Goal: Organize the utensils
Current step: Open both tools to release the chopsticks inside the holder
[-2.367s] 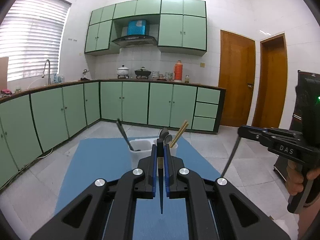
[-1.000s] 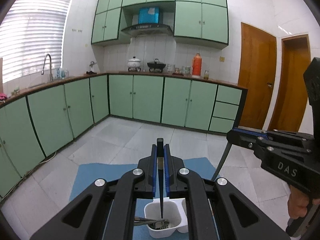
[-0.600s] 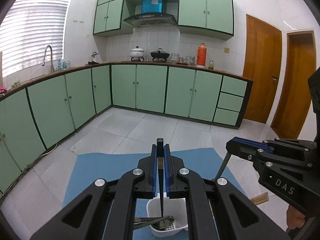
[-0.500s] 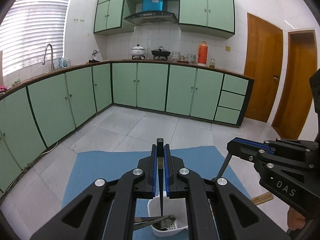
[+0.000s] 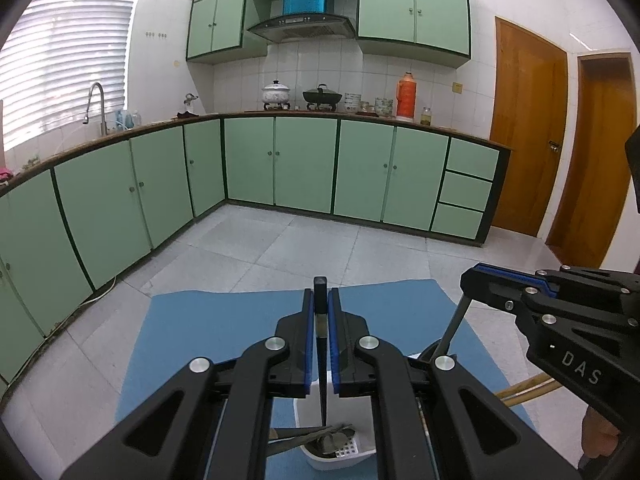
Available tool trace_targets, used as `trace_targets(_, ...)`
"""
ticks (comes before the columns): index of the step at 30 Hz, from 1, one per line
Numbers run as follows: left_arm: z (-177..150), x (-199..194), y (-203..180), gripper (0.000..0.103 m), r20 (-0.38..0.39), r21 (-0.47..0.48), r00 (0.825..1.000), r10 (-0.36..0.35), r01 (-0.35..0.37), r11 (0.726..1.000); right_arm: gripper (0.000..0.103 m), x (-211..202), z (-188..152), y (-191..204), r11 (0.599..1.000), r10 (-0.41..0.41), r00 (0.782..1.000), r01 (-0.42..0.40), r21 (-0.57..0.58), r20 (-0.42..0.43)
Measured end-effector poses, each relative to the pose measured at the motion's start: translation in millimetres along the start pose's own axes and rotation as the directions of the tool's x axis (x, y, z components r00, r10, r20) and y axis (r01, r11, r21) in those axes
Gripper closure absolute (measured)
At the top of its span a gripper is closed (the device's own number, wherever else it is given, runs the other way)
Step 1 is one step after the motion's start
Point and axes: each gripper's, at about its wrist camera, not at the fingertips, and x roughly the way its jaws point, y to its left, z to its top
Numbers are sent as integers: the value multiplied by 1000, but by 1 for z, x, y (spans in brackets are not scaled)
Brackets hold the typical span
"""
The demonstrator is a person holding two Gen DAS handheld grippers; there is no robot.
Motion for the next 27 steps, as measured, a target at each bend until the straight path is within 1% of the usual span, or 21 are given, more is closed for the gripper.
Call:
trace_targets(3, 0, -2, 1, 91, 6, 3, 1000, -2, 2, 1000, 96, -1, -1, -4, 1000, -10, 1000, 10, 2, 0)
trace_targets(9, -1, -4, 4, 71, 13, 1, 1000, -2, 2, 1000, 94, -4, -4, -13, 999, -21, 1000, 21, 28, 3)
trace_targets(10, -2, -5, 4, 65, 15, 2, 1000, -1, 1, 1000, 94, -5, -4, -15, 999, -24, 1000, 23, 32, 6)
trace_targets(11, -2, -6, 4, 62, 18, 1, 1000, -1, 1, 1000, 92, -5, -4, -16, 999, -24, 1000, 24, 36, 7)
trace_targets(13, -1, -7, 5, 60, 21, -3, 1000, -5, 5, 1000, 89, -7, -3, -18, 999, -25, 1000, 25, 41, 12)
trace_targets(15, -1, -9, 6, 57, 25, -7, 1000, -8, 8, 1000, 80, -11, -3, -20, 999, -31, 999, 30, 39, 24)
trace_targets(17, -1, -11, 6, 52, 34, -7, 999, -11, 11, 1000, 74, -17, -3, -21, 999, -36, 999, 35, 39, 37)
trace_targets(20, 0, -15, 7, 48, 45, -5, 999, -18, 18, 1000, 70, -24, -4, -23, 999, -35, 998, 33, 41, 53)
trace_targets(22, -2, -19, 8, 46, 50, -7, 998, -24, 24, 1000, 64, -29, -6, -24, 999, -38, 997, 35, 42, 65)
trace_targets(24, -3, -24, 10, 42, 60, -10, 998, -25, 26, 1000, 57, -36, -9, -25, 998, -44, 996, 41, 40, 82)
trace_targets(26, -6, -33, 9, 34, 80, 1, 997, -21, 21, 1000, 52, -44, -13, -26, 998, -48, 994, 45, 35, 100)
trace_targets(27, -9, -38, 9, 32, 94, 7, 995, -15, 15, 1000, 49, -49, -16, -27, 998, -54, 992, 51, 32, 110)
